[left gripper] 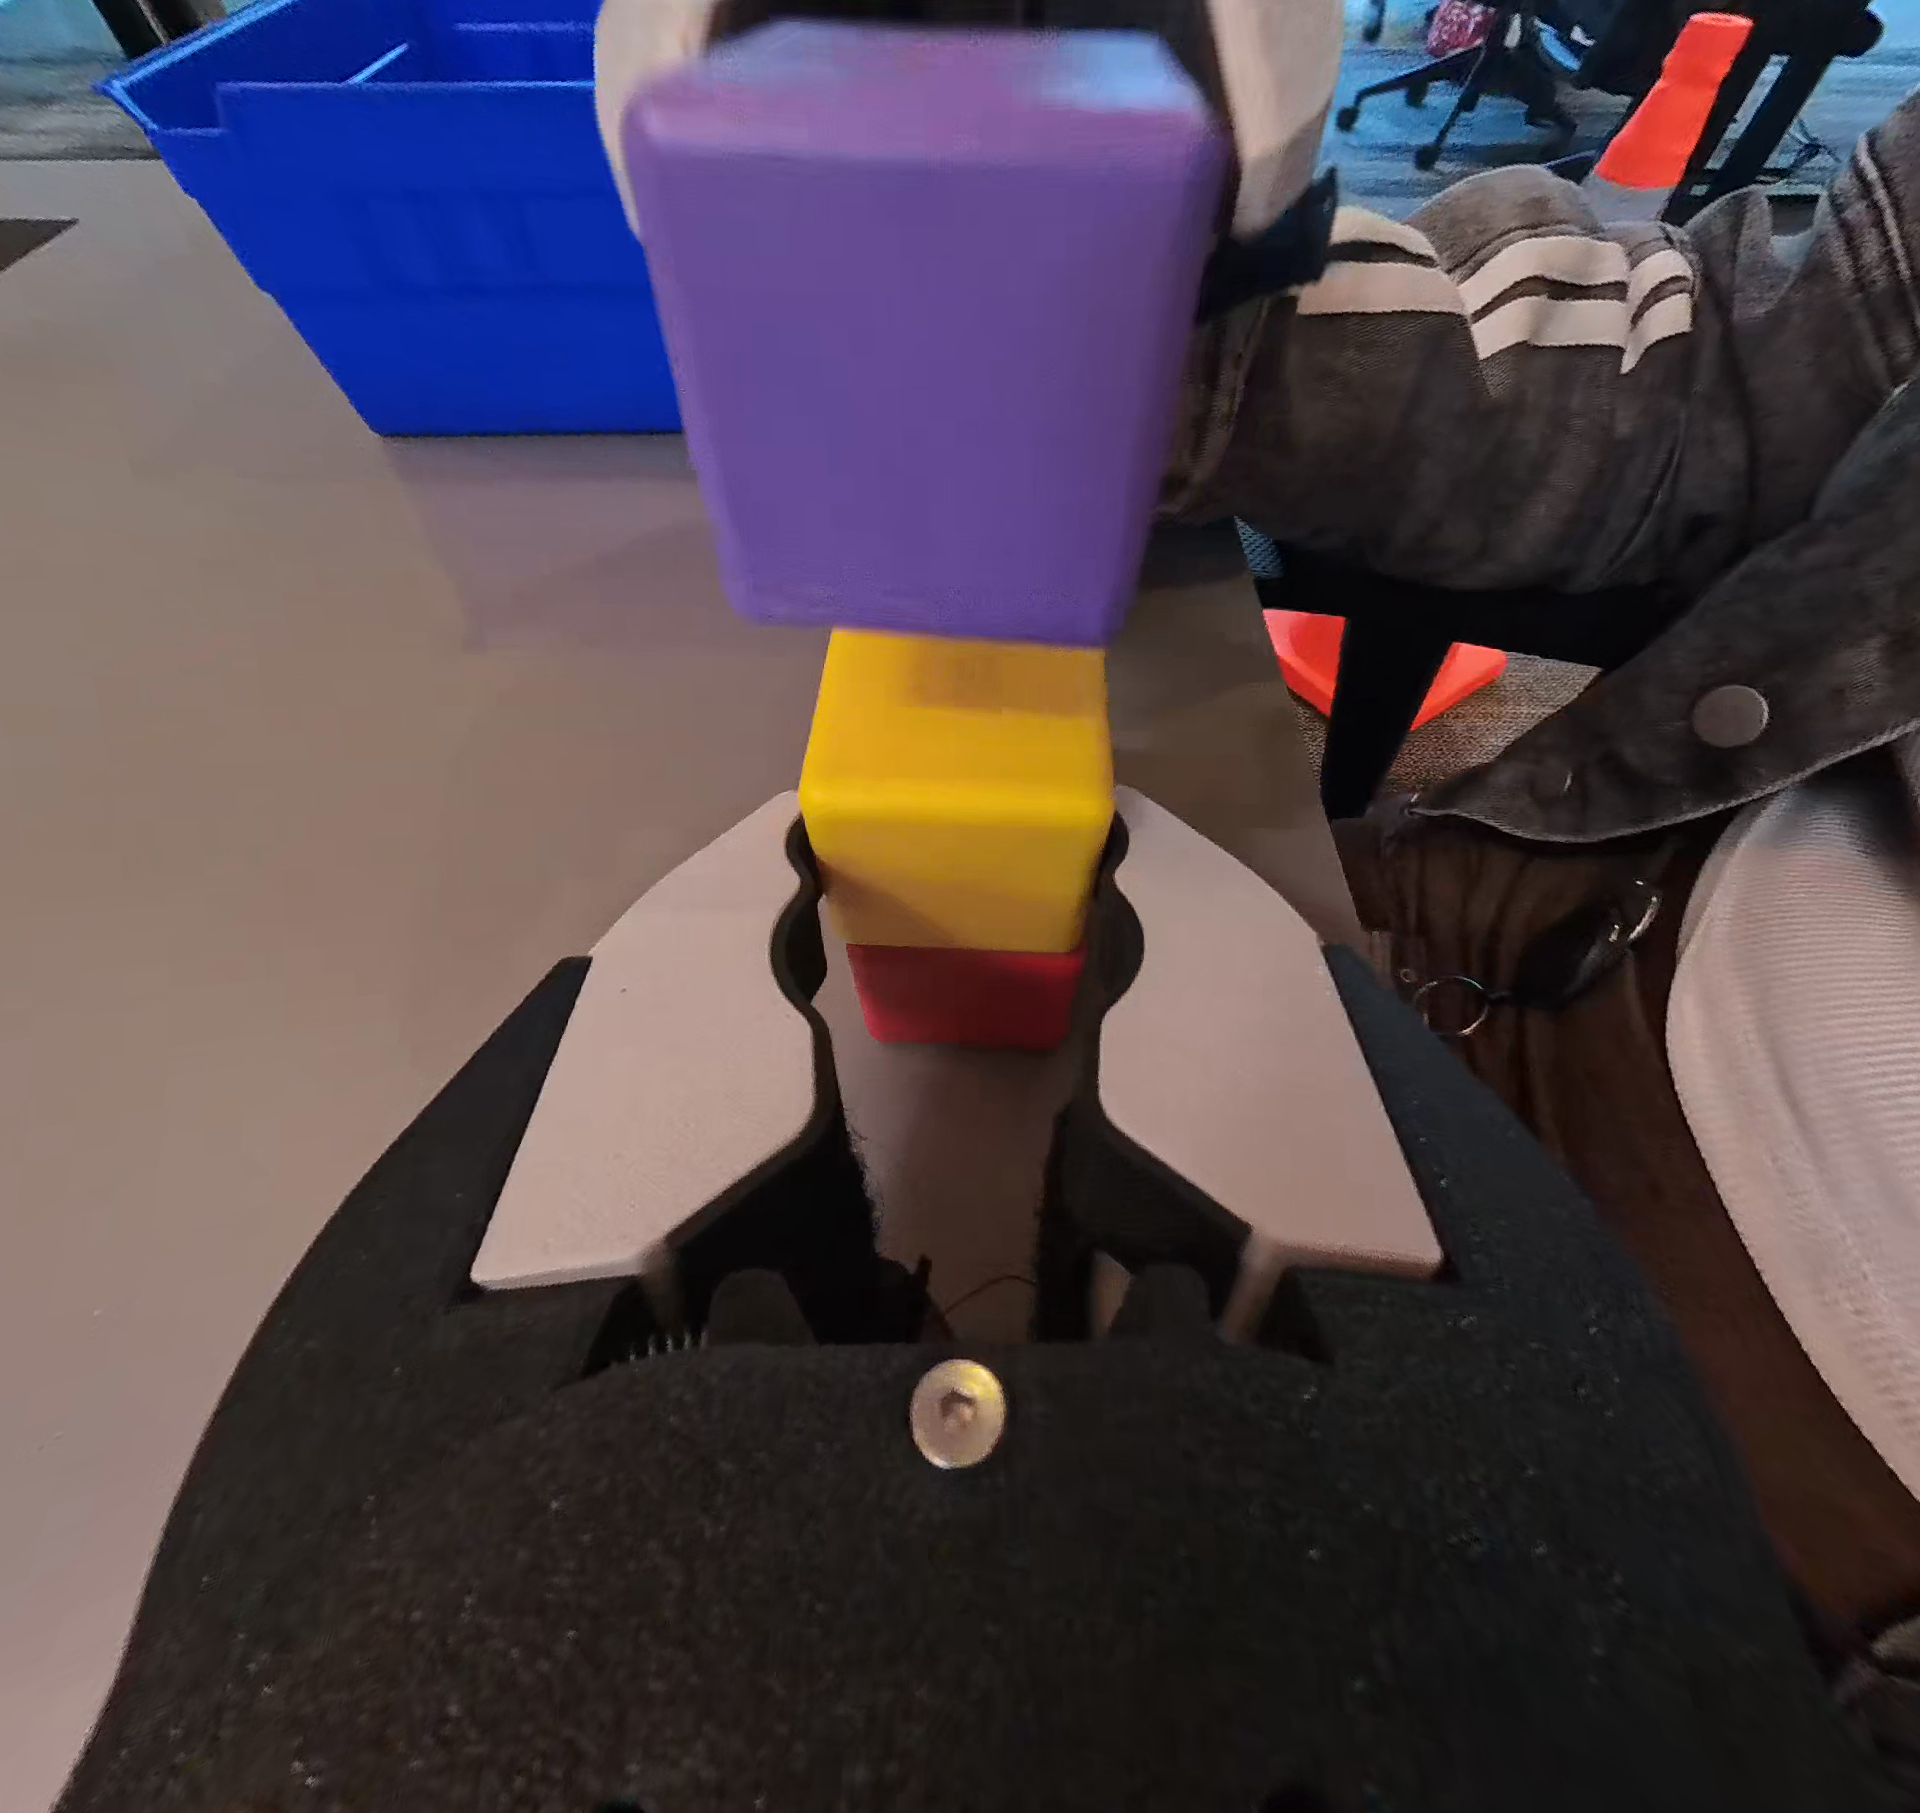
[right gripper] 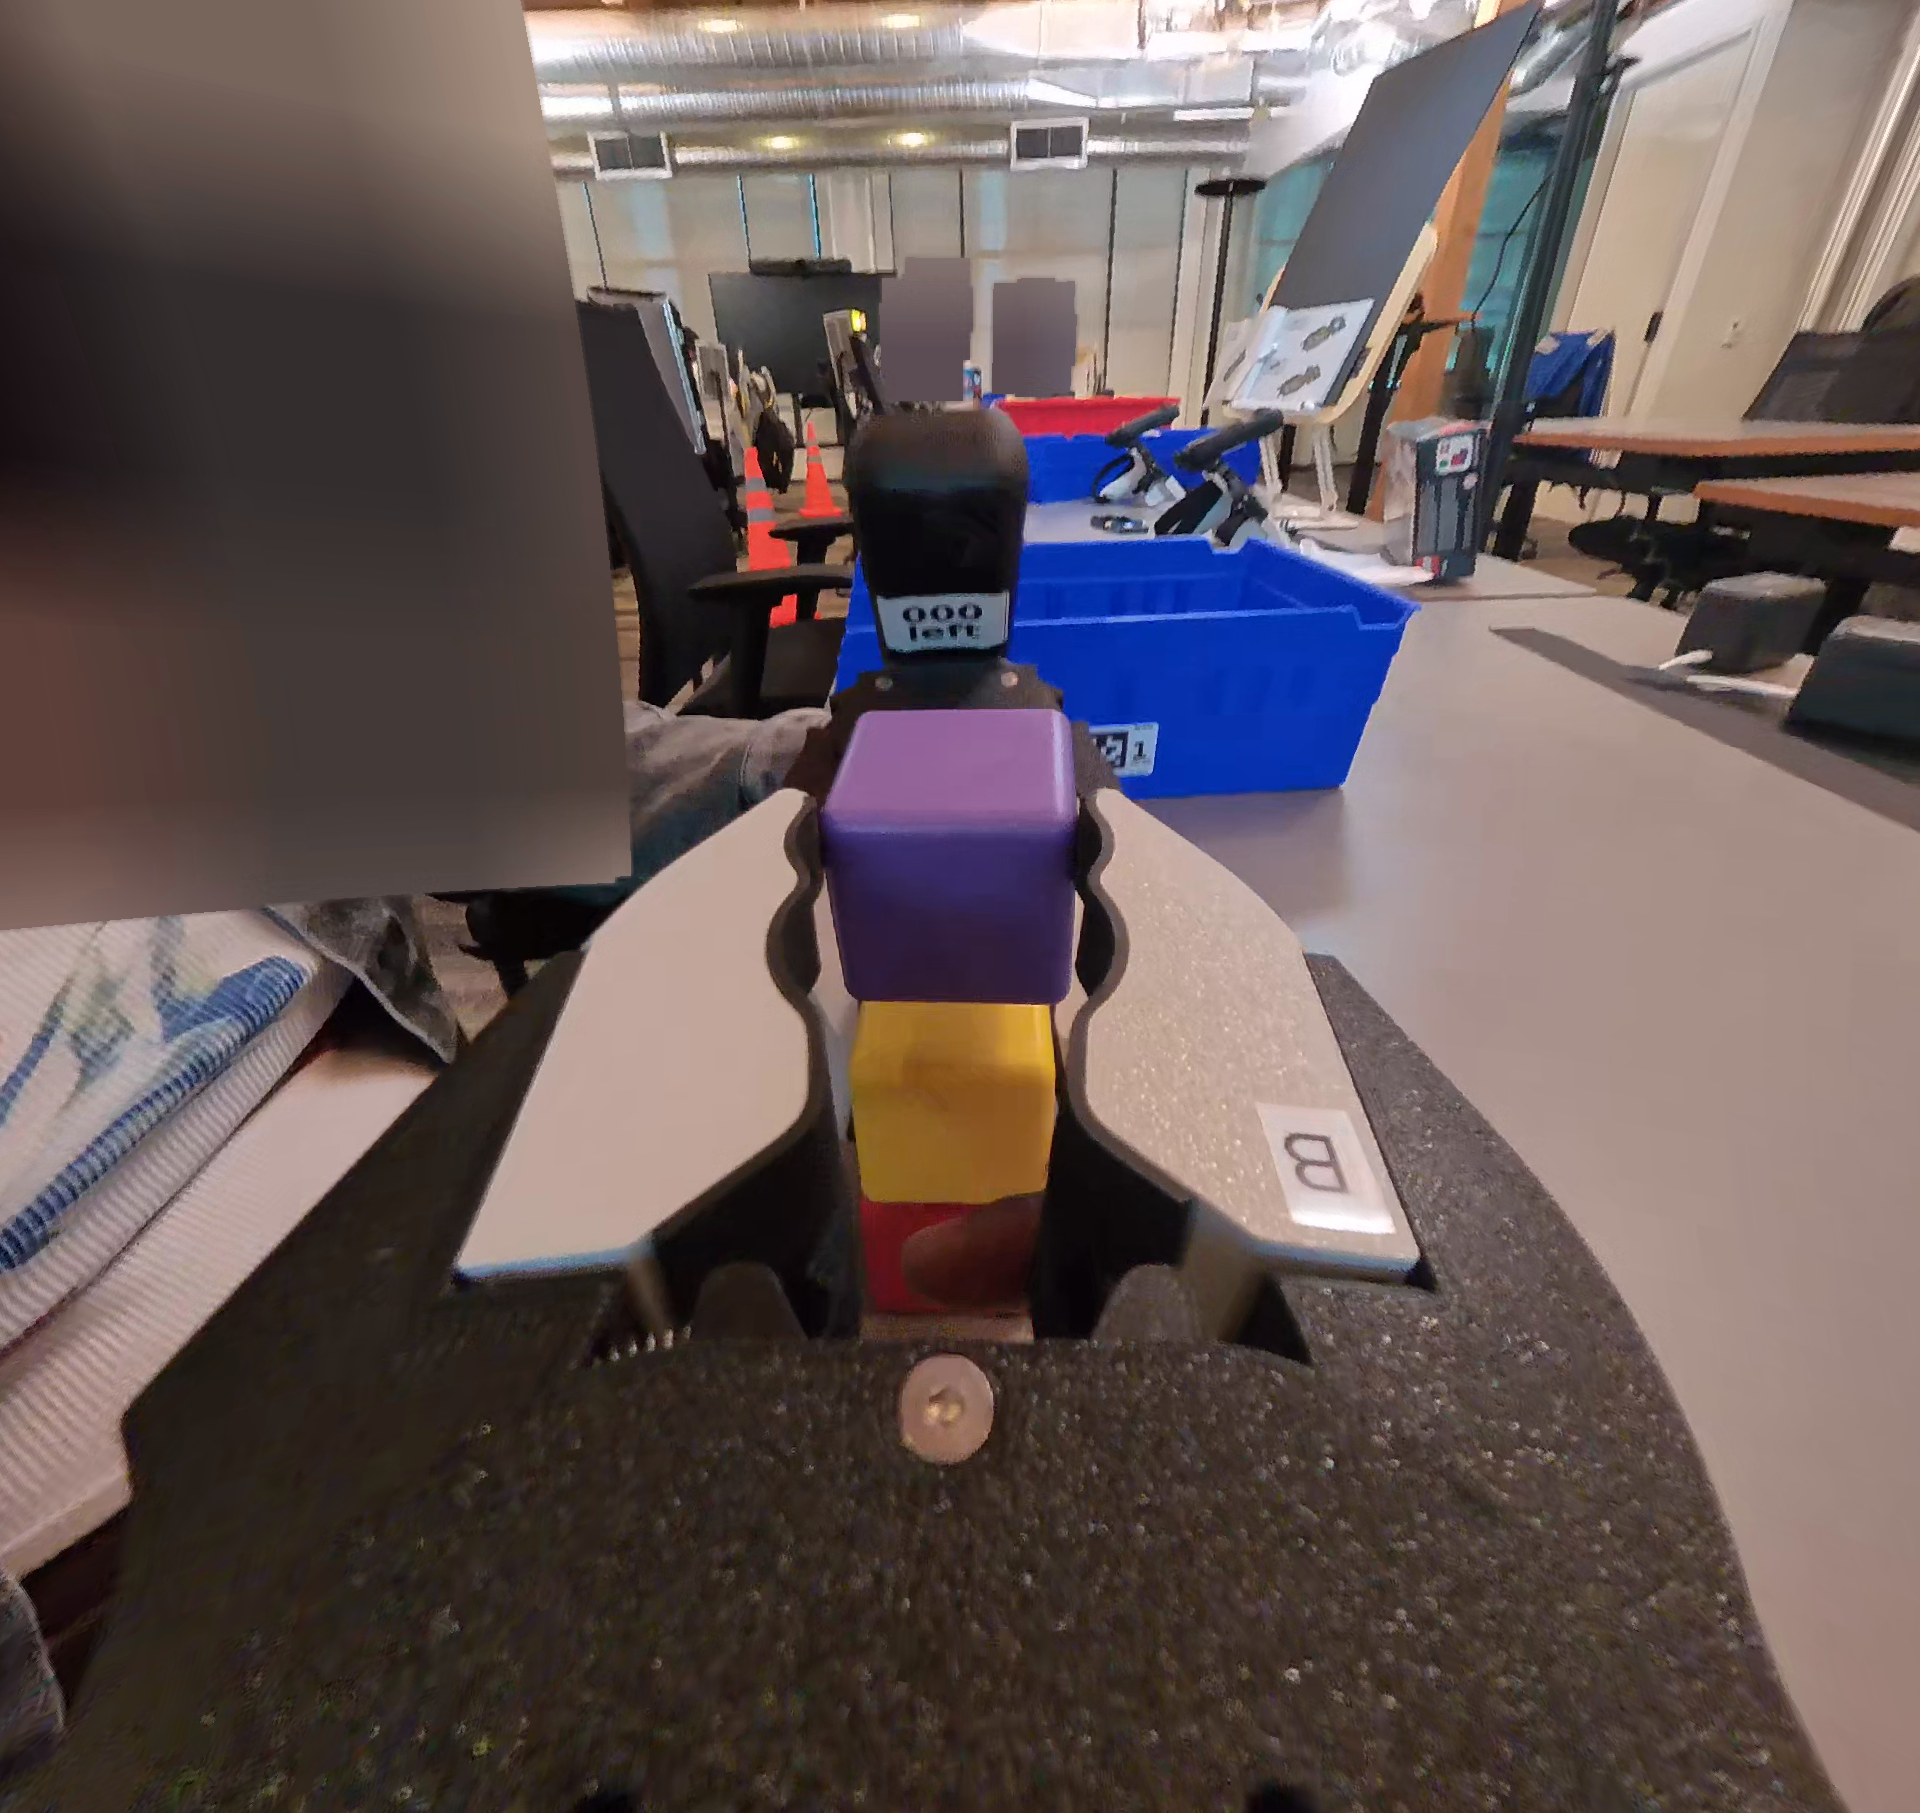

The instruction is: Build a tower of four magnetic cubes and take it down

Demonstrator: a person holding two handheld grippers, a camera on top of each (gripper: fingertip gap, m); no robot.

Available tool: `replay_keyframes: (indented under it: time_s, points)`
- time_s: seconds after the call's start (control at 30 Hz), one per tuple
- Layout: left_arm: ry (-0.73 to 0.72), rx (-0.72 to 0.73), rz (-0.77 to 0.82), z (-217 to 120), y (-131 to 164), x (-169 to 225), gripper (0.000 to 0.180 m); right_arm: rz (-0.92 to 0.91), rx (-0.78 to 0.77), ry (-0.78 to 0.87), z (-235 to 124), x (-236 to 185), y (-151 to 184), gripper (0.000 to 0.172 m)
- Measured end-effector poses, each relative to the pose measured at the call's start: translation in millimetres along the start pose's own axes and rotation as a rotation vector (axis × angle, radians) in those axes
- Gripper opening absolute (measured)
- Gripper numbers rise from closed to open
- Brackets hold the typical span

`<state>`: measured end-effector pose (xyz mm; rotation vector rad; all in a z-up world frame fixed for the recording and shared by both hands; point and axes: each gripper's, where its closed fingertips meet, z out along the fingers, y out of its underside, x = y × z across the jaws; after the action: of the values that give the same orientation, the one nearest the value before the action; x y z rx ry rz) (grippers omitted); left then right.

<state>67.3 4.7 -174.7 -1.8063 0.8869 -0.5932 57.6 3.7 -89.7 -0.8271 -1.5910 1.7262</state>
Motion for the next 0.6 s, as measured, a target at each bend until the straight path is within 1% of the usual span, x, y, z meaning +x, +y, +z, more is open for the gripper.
replay_keyframes:
  time_s: [0.2, 0.6]
  points:
    - [0.007, 0.002, 0.005, -0.6, -0.4, 1.4, 0.049, 0.009, -0.084, -0.021, 5.1, -0.8, 18.8, 0.046]
    - [-0.001, 0.002, 0.006, -0.6, -0.7, 0.8, 0.049, 0.009, -0.073, -0.028, 3.9, -0.5, 19.3, 0.047]
